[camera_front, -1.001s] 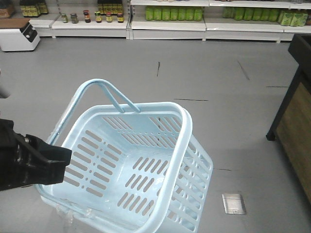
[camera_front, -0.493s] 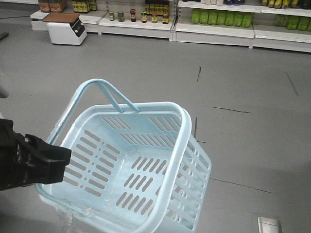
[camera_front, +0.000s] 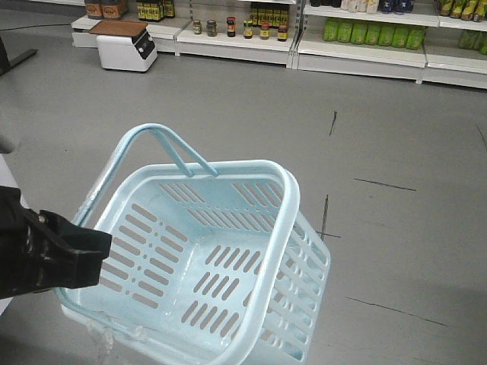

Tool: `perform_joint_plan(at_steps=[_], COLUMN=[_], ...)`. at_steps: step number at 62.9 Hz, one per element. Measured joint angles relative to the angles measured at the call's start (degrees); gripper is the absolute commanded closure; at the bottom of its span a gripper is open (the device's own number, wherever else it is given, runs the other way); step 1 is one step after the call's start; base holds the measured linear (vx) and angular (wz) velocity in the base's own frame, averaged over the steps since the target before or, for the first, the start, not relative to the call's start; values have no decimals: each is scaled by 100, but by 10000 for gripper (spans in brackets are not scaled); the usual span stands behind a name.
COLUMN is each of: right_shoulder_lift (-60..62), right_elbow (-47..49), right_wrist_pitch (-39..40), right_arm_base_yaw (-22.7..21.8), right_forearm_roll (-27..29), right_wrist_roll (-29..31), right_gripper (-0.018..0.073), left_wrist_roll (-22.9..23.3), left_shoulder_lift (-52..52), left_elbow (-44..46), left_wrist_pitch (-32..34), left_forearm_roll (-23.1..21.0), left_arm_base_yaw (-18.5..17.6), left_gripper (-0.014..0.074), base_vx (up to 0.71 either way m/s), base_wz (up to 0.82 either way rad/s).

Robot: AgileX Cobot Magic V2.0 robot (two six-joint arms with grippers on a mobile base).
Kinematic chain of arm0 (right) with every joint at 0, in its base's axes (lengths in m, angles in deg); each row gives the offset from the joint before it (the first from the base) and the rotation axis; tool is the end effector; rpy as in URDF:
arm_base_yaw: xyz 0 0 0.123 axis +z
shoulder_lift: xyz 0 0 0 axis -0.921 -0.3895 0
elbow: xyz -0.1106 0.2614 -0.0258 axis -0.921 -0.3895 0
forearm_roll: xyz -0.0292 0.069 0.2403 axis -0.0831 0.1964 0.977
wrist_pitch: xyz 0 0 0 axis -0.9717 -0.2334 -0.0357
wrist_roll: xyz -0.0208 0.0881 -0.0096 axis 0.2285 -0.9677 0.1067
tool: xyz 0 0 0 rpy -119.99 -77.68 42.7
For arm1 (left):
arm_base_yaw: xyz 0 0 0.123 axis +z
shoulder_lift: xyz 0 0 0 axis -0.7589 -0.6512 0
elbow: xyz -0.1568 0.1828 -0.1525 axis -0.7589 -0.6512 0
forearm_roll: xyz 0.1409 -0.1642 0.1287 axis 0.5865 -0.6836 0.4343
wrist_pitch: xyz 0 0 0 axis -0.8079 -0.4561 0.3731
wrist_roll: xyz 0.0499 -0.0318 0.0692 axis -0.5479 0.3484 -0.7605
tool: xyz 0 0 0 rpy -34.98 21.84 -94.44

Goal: Pick three apples into basket with both arms
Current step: 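Drive the base across the floor carrying the basket in the left gripper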

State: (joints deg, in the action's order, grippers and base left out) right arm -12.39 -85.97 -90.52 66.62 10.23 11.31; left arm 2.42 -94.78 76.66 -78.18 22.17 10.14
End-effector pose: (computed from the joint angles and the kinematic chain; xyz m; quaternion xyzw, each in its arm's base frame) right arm 0.0568 -0.0004 0.1937 0.0154 0.7227 0.0100 0.6909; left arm 0.1375 -0.1159 0.3681 0.1292 0.9092 -0.2191 0.3297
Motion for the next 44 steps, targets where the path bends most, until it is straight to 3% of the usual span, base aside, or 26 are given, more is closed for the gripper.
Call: perform_joint_plan(at_steps=[44], right_shoulder_lift=[0], right_elbow=[0], right_wrist_pitch=[0], right_arm_base_yaw=[0], right_forearm_roll=[0], right_wrist_roll=[0], right_gripper=[561], left_wrist_roll=[0], left_shoulder_lift=[0], left_elbow=[0], left_wrist_pitch=[0], left_forearm_roll=[0], left_arm_base_yaw=[0], left_gripper=[604], base_vx=[18], base_wz=[-11])
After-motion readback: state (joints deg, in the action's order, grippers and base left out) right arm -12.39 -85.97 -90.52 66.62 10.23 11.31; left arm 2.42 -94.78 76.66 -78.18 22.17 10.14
